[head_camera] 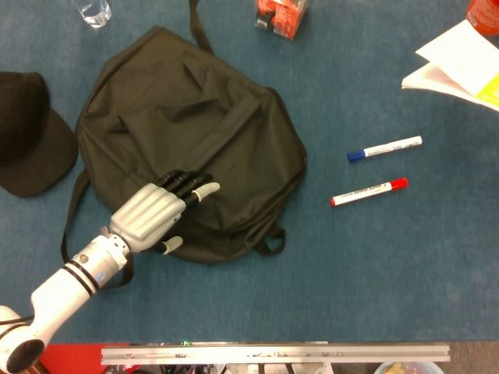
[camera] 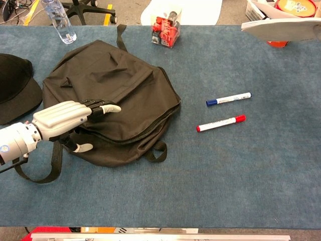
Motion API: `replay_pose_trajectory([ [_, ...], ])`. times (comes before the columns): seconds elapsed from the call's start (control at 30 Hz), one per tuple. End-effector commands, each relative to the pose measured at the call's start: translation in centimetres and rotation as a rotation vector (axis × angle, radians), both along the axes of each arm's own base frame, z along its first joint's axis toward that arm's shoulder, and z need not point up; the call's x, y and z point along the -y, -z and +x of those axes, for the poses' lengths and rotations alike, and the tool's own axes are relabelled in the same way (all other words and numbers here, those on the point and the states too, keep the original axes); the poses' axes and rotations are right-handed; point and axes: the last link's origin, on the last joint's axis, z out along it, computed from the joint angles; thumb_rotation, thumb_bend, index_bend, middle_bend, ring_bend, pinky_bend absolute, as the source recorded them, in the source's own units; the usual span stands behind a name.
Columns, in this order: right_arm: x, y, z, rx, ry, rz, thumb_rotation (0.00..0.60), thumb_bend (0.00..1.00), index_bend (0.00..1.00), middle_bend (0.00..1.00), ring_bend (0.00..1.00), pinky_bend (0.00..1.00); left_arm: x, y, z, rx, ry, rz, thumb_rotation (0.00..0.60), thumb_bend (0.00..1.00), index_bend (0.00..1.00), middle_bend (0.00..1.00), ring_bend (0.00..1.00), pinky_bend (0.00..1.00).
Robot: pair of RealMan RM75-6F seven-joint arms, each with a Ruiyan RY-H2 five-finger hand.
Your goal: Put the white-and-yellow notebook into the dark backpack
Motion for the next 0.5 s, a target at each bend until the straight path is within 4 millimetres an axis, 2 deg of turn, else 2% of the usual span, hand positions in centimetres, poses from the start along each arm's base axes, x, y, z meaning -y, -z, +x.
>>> replay_pose_trajectory([
  [0.03, -0.1, 0.0, -0.2, 0.000, 0.004, 0.000, 0.600, 0.46, 0.91, 0.68, 0.52, 0.63, -0.1, 0.9, 0.3, 0.007, -0.009, 0.007, 0.600, 0.25, 0.01, 0.04, 0.04, 0.09],
  [0.5, -0.3, -0.6, -0.8, 0.011, 0.015, -0.008, 0.600, 0.46, 0.91, 0.68, 0.52, 0.63, -1.5, 4.0, 1.8, 0.005, -0.038, 0.017, 0.600, 0.25, 0.01, 0.04, 0.04, 0.09],
])
